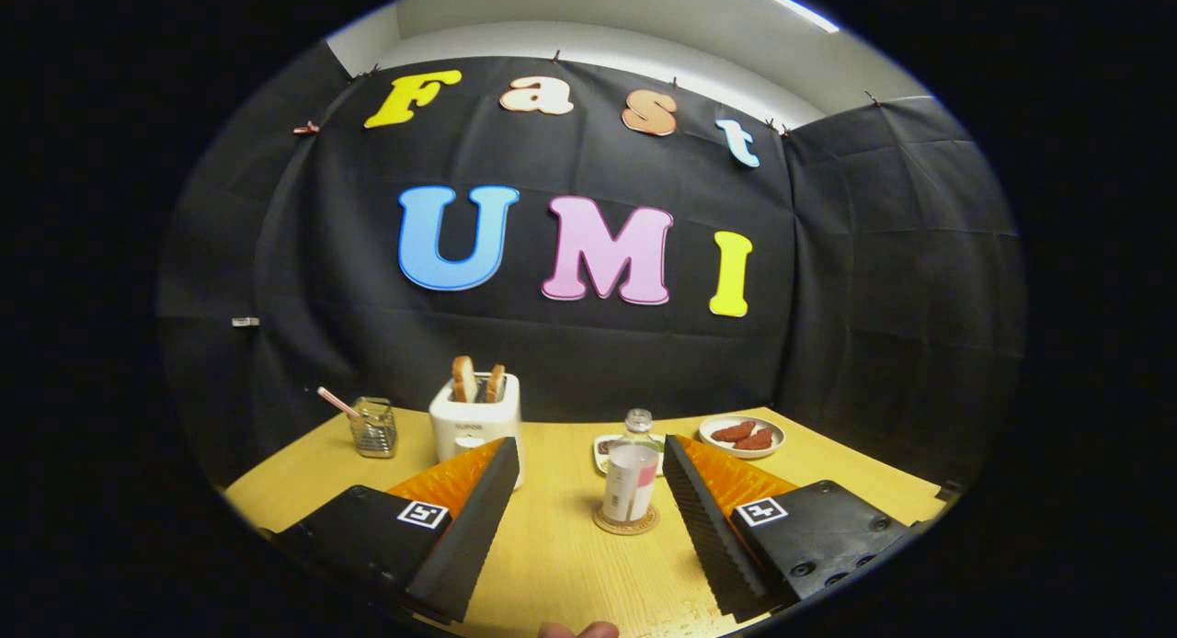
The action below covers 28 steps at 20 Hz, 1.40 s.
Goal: Take the bottle from table, then pour the juice into the cup, finally place the bottle on the coaster
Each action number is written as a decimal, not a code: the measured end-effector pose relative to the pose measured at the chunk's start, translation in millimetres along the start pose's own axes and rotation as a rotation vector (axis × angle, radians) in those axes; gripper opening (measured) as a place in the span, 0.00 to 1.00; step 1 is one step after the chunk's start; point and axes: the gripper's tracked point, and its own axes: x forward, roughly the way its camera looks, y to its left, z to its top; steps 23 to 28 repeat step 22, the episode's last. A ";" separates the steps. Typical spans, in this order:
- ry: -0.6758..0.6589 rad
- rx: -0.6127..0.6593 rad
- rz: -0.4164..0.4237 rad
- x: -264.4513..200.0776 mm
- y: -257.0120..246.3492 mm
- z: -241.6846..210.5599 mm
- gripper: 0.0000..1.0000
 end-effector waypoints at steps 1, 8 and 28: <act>-0.008 0.008 0.020 -7.7 8.8 11.7 0.97; -0.007 0.079 0.097 -60.5 34.0 51.7 0.97; 0.015 0.126 0.112 -94.9 11.5 60.8 0.99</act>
